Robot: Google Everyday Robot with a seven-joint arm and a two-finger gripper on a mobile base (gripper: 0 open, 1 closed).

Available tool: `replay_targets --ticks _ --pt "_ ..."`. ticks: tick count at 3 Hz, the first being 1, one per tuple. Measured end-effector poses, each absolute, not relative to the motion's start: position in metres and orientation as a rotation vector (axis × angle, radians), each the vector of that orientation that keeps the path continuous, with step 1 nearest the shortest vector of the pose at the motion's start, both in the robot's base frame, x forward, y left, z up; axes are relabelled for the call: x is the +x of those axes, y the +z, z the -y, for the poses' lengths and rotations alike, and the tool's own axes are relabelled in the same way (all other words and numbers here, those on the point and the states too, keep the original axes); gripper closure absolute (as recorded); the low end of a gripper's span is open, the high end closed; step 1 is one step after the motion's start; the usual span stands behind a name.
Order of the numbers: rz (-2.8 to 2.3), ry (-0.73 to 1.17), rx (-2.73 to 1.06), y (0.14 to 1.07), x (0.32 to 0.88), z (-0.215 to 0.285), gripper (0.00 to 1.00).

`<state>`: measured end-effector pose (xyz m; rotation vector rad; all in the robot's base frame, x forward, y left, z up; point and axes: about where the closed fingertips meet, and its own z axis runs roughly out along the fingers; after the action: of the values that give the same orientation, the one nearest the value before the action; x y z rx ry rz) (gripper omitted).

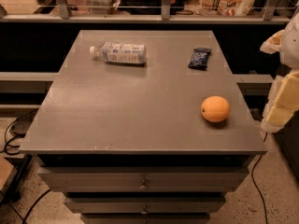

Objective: Place blue plastic bottle upright

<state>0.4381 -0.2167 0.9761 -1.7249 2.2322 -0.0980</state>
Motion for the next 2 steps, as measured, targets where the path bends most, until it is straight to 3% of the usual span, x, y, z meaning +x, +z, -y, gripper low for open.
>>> replay_targets --ticks 2 --pt "-2.197 -0.121 -1.752 0.9817 0.4454 0.2074 0.0"
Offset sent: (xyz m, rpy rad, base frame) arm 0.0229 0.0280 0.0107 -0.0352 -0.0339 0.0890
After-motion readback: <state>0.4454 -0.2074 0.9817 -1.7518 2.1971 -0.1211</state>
